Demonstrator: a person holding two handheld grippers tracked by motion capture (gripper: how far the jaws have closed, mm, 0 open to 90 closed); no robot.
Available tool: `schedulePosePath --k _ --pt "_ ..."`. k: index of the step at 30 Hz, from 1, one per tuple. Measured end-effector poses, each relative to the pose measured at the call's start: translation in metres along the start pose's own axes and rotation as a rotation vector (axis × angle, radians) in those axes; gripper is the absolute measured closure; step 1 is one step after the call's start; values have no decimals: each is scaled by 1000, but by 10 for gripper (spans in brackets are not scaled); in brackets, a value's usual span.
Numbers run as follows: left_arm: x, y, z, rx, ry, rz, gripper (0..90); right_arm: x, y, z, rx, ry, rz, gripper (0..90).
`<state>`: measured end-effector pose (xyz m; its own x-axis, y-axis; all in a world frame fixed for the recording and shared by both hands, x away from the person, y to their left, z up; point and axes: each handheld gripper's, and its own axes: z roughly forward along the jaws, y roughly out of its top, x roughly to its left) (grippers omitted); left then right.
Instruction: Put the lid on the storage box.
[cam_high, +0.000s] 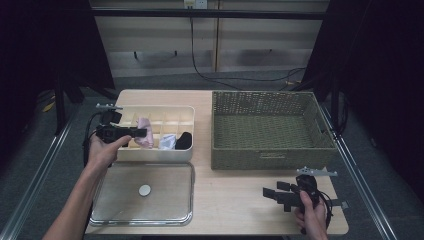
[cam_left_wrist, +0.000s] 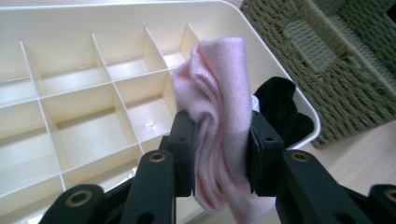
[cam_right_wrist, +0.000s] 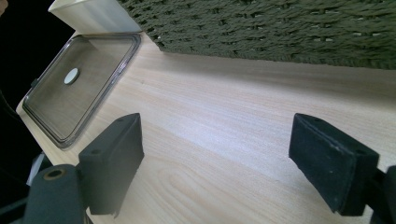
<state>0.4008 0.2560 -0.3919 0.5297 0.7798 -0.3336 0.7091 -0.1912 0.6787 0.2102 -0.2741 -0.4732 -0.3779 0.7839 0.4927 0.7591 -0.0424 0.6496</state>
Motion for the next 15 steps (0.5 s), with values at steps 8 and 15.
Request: schedulePosePath --k 8,15 --pt "11 6 10 37 35 10 678 0 0 1 4 0 0 177" --pt "11 7 23 66 49 15 678 0 0 3 12 2 1 178"
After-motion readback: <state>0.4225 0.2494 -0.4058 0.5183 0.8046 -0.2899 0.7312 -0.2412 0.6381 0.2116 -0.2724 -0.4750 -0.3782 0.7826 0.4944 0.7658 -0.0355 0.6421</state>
